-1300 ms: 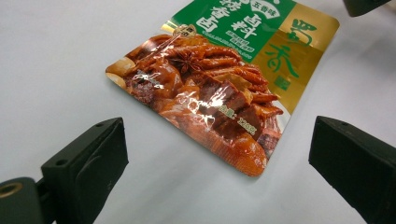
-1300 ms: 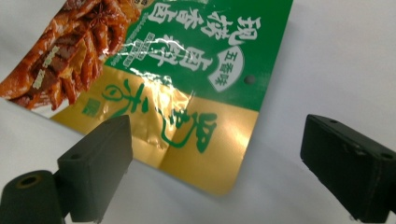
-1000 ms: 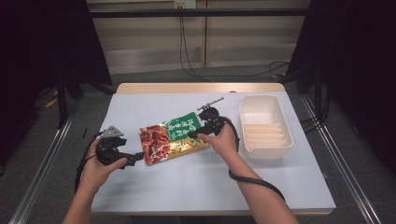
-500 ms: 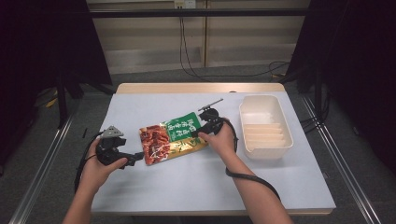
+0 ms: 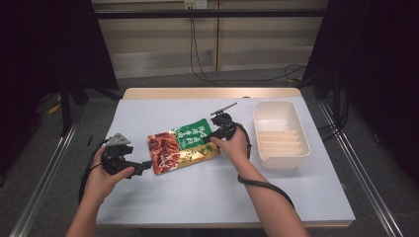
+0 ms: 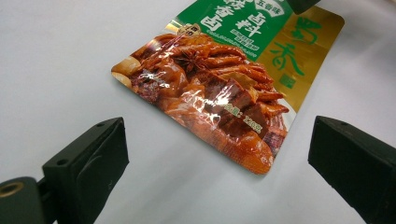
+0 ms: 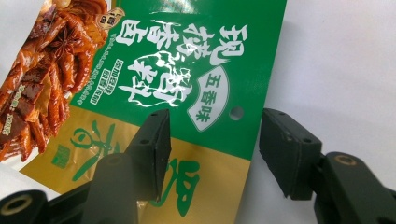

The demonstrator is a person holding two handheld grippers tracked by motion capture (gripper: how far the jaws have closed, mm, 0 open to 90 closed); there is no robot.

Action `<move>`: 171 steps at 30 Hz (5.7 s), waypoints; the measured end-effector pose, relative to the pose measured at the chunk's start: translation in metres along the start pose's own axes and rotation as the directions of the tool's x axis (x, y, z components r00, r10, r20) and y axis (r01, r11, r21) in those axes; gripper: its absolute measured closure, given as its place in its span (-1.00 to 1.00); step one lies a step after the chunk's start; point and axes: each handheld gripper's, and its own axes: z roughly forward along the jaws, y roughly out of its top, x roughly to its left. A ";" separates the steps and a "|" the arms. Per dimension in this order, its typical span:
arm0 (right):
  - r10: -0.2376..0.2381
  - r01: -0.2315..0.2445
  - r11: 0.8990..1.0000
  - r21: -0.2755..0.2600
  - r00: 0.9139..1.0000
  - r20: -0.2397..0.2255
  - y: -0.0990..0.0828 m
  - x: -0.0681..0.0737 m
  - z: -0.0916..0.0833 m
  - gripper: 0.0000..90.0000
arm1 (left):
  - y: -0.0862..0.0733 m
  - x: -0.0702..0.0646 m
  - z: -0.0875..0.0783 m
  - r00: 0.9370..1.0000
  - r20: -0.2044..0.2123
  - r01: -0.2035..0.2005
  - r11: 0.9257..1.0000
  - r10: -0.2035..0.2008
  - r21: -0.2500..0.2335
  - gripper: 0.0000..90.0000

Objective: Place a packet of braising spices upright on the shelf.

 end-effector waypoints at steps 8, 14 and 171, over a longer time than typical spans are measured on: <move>-0.002 0.002 1.000 0.006 1.000 0.002 0.001 -0.002 0.002 0.02 | 0.000 0.000 0.000 1.000 0.003 -0.001 1.000 0.001 0.000 -0.89; -0.001 0.000 1.000 0.024 1.000 0.008 0.002 -0.002 0.006 -0.01 | 0.000 0.001 0.000 1.000 0.003 -0.003 1.000 0.003 0.002 -0.89; -0.525 0.449 0.739 0.503 0.851 0.012 0.164 -0.066 -0.262 1.00 | 0.007 -0.008 -0.003 1.000 -0.006 -0.031 1.000 0.031 0.003 -0.89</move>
